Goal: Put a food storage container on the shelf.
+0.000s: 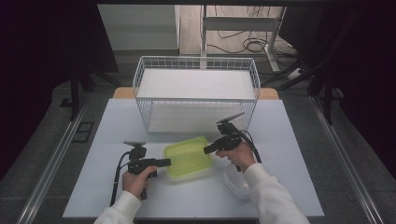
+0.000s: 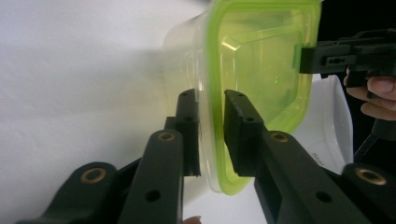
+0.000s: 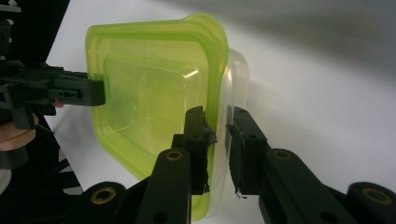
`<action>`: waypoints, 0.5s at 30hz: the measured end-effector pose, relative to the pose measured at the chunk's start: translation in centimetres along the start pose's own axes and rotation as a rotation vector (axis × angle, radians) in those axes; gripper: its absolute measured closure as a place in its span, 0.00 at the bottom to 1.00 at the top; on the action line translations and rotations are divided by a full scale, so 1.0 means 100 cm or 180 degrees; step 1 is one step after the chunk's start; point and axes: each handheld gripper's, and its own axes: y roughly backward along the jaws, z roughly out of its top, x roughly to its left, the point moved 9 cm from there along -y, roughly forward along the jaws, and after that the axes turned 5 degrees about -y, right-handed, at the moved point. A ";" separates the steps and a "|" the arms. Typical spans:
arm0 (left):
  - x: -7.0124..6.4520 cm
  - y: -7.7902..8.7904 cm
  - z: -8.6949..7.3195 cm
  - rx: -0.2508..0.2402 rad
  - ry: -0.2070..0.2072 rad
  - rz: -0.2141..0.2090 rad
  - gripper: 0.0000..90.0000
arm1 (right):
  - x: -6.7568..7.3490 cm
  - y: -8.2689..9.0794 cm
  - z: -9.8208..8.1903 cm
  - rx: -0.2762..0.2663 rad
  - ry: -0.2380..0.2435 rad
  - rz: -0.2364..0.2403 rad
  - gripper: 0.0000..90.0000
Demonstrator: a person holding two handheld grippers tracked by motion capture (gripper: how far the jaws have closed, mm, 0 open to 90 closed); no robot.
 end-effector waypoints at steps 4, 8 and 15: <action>-0.002 0.003 0.001 -0.0047 -0.0044 -0.0015 0.88 | 0.004 0.005 0.000 -0.0078 0.0057 0.0027 0.87; -0.005 0.007 0.003 -0.0086 -0.0085 -0.0024 0.88 | 0.008 0.008 0.000 -0.0134 0.0118 0.0045 0.86; -0.012 0.017 0.008 -0.0161 -0.0271 0.0063 0.89 | 0.015 0.014 0.001 -0.0245 0.0187 0.0088 0.86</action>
